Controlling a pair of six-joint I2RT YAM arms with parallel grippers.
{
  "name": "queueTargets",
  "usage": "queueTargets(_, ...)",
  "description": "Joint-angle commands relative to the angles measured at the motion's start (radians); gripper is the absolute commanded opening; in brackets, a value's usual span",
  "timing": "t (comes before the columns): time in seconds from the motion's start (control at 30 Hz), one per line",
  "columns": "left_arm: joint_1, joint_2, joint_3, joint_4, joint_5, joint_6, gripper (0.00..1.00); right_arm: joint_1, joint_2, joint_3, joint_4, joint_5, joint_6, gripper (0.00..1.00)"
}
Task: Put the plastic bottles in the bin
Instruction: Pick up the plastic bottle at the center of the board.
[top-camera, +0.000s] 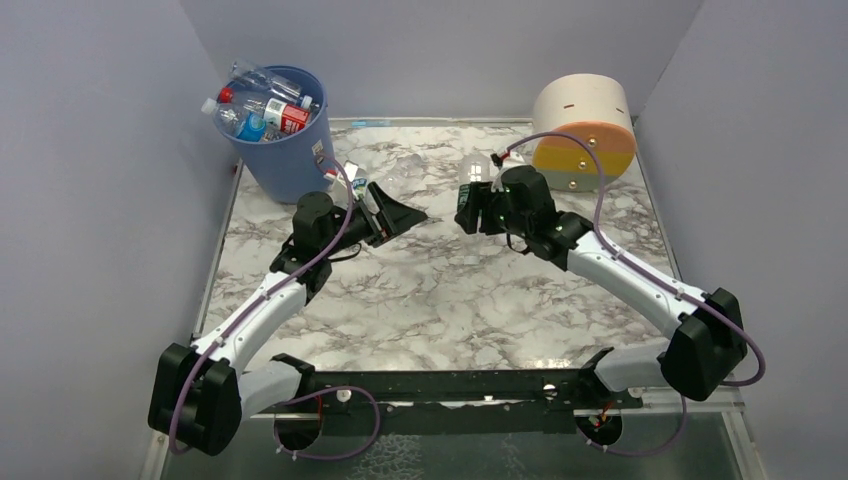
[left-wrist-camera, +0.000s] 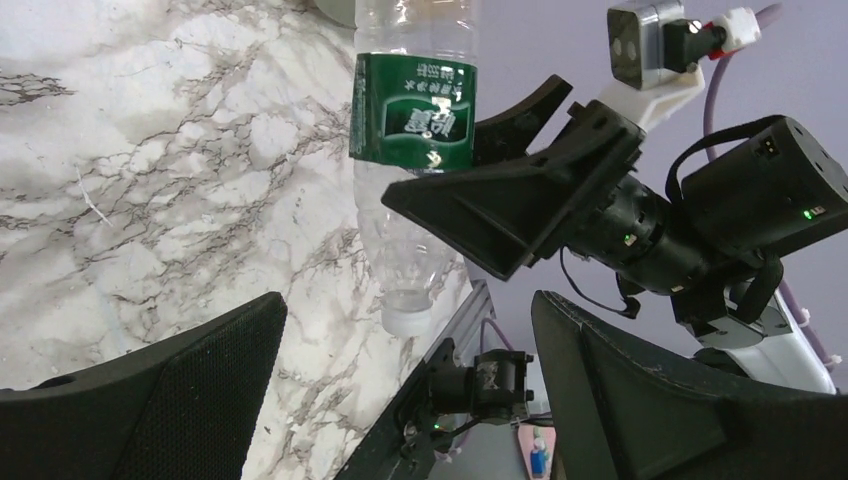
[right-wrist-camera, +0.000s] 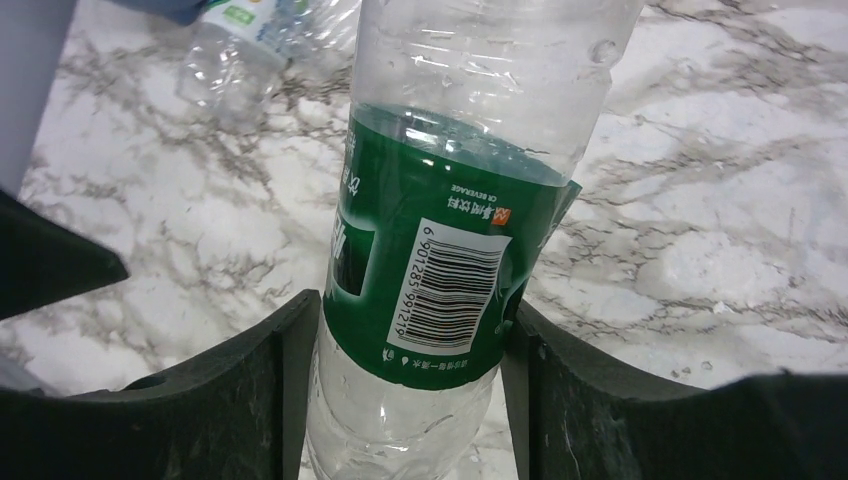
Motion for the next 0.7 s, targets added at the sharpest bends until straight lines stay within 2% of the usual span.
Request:
queueTargets(0.0,0.0,0.008,0.04,0.058,0.033,-0.029,0.99,0.018,-0.047,-0.019,0.064,-0.175,-0.099,0.59)
queueTargets(0.17,0.001,0.013,0.04,0.059,0.028,-0.027,0.99,0.048,-0.048,0.002,0.057,-0.274,-0.161,0.59)
queueTargets(0.67,0.001,-0.002,0.012,0.06,0.032,-0.018,0.99,0.148,0.017,0.108,-0.01,-0.309,-0.23,0.6)
